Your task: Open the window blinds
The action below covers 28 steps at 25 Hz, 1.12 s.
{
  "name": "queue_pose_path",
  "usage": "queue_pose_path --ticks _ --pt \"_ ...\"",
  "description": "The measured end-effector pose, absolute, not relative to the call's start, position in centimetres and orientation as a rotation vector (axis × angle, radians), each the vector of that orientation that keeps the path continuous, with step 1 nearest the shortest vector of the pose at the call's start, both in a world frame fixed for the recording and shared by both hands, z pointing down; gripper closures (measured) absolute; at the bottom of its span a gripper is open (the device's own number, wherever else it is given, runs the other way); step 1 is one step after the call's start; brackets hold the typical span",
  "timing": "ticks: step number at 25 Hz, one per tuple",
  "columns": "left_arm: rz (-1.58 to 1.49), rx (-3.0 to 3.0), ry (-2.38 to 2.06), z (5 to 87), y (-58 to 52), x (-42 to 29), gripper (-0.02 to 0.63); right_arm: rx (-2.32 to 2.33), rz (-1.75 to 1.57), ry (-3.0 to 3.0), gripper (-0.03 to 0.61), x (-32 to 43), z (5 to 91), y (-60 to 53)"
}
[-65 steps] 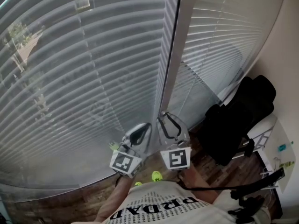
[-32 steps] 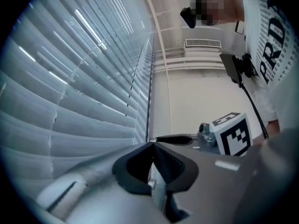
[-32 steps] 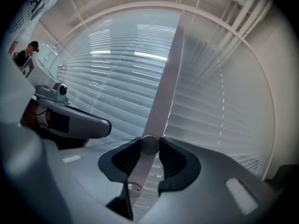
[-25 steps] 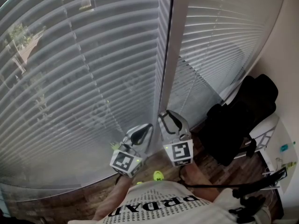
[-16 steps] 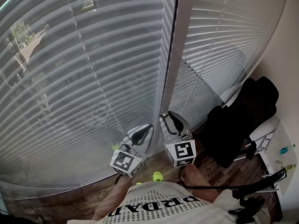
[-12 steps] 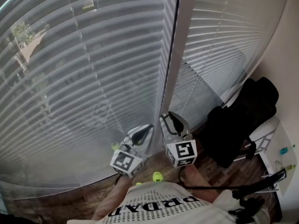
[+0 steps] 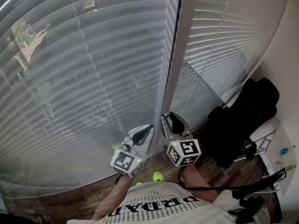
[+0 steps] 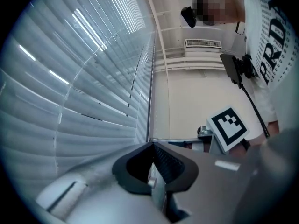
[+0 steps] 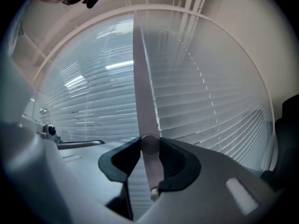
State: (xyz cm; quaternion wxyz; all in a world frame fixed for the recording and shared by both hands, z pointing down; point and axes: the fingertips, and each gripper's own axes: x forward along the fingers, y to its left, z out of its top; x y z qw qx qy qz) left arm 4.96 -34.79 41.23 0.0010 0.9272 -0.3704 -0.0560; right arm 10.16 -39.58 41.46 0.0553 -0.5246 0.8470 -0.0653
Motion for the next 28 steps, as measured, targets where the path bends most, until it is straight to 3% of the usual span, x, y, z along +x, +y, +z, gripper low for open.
queue_pose_path --ticks 14,28 --pt "-0.187 2.911 -1.161 40.9 -34.6 5.1 0.621 -1.616 -0.131 2.605 0.443 10.2 41.6 -39.7" --pt "-0.172 2.915 -1.161 41.1 -34.5 5.3 0.621 -1.777 0.858 2.865 0.422 8.6 40.7 -38.8"
